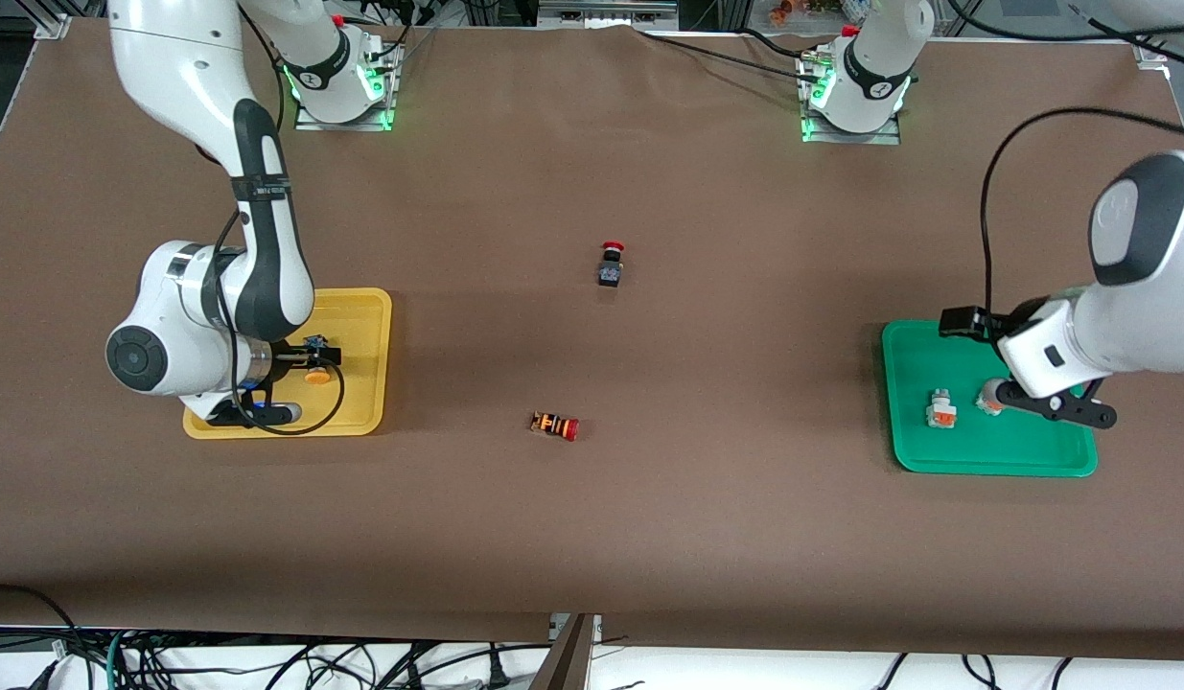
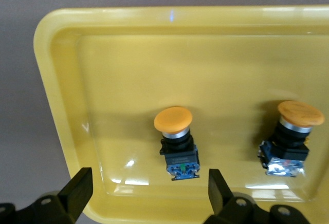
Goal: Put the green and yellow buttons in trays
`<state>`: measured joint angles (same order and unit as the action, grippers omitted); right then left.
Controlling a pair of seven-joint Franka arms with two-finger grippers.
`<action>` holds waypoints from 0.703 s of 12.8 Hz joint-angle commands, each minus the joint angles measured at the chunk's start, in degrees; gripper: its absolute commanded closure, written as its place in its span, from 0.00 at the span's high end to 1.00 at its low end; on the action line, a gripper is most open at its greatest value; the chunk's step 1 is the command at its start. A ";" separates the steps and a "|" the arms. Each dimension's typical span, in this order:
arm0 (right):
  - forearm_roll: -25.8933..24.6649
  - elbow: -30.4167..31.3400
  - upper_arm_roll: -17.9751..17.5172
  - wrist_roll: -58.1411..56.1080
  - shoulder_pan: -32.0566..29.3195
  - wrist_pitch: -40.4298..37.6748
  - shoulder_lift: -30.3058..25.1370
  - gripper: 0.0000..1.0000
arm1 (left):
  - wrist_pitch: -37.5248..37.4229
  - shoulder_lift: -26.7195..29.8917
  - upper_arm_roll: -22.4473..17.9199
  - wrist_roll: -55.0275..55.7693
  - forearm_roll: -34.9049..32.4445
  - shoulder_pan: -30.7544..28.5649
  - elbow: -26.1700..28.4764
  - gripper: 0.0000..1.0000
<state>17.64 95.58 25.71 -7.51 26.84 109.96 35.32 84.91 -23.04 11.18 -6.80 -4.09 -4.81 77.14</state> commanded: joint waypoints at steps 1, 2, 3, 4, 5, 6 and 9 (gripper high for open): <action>-11.80 -0.83 -15.56 4.26 -13.18 -0.80 -6.03 0.99 | -0.98 8.94 -3.60 3.09 -0.05 3.83 3.17 1.00; -14.80 -0.83 -18.30 4.35 -15.30 -0.80 -8.05 0.99 | 1.12 14.72 -6.41 4.85 2.40 5.23 7.89 1.00; -16.39 -0.83 -19.72 4.26 -16.54 -1.23 -10.07 0.99 | 4.97 20.52 -7.48 8.08 3.03 7.25 14.55 1.00; -17.28 -0.22 -21.04 4.18 -17.51 -1.67 -12.79 1.00 | 9.96 25.45 -7.49 12.29 3.21 7.27 20.36 1.00; -17.38 0.04 -21.40 4.09 -18.05 -3.24 -15.60 1.00 | 13.06 27.85 -7.49 13.81 3.21 7.18 23.81 1.00; -17.38 0.05 -22.01 4.09 -18.22 -6.05 -18.24 1.00 | 14.05 27.87 -7.49 13.48 3.21 7.01 24.45 1.00; -17.55 1.36 -25.18 3.83 -19.98 -11.60 -26.68 1.00 | 9.68 27.96 -7.49 12.96 2.51 6.92 24.20 1.00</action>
<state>1.46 93.90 3.18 -4.31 8.74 100.44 14.72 95.71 4.31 4.35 6.11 -1.84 1.48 99.81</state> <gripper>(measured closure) 0.000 0.000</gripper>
